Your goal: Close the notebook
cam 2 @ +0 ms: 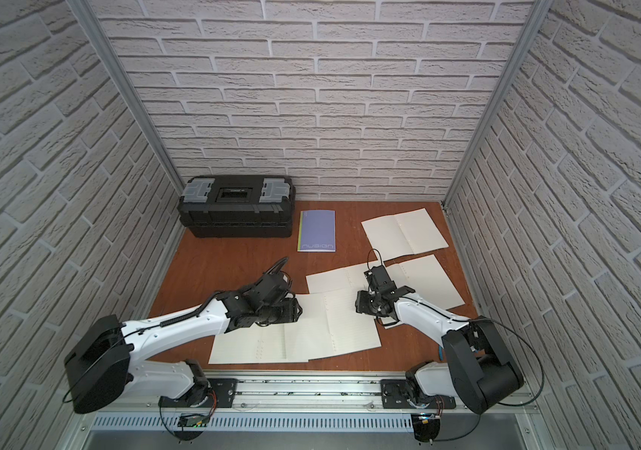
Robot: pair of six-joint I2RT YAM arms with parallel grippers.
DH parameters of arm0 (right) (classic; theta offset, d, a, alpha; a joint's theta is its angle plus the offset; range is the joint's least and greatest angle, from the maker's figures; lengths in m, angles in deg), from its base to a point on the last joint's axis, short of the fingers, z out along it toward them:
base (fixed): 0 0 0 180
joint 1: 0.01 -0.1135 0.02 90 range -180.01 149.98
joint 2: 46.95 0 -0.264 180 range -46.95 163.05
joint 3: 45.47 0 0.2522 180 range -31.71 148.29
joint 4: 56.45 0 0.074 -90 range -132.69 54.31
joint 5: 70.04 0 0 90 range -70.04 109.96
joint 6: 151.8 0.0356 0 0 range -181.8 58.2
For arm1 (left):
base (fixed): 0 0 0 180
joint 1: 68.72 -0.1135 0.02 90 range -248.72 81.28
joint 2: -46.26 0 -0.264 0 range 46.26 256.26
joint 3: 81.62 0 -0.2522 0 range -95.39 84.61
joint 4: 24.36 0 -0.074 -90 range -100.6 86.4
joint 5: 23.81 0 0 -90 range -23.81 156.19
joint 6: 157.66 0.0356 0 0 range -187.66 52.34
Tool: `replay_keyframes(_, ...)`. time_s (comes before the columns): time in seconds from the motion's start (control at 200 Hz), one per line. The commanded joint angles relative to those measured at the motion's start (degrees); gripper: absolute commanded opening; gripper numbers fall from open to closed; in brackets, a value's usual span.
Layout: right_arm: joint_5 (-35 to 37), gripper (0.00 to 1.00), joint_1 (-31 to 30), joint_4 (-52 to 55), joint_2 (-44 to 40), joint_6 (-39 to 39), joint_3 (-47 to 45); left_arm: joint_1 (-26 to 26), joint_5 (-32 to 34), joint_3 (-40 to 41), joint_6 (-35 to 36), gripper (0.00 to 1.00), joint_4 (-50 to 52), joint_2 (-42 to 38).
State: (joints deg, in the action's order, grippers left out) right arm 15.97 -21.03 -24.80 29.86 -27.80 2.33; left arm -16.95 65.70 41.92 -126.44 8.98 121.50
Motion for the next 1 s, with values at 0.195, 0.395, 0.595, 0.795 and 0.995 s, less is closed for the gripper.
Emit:
replay_keyframes(0.195,-2.33,0.56,-1.05,-1.52,0.59,0.87,-1.68,-0.4,-1.11,-0.93,-1.16,0.66,-3.24,-2.16)
replay_keyframes(0.395,-2.41,0.56,-1.05,-1.79,0.44,0.95,-2.05,-0.61,-1.86,0.18,-1.83,0.66,-5.41,-3.09)
replay_keyframes(0.595,-2.47,0.56,-1.05,-1.89,0.31,0.98,-2.23,-0.68,-2.36,0.57,-2.05,0.66,-6.04,-3.35)
replay_keyframes(0.795,-2.43,0.56,-1.07,-2.01,0.05,1.06,-2.58,-0.49,-0.02,-1.05,-1.5,0.64,-1.57,-1.84)
replay_keyframes(0.995,-2.44,0.56,-1.14,-2.13,0.01,1.17,-2.75,-0.18,0.68,-1.37,-1.33,0.64,-0.5,-0.94)
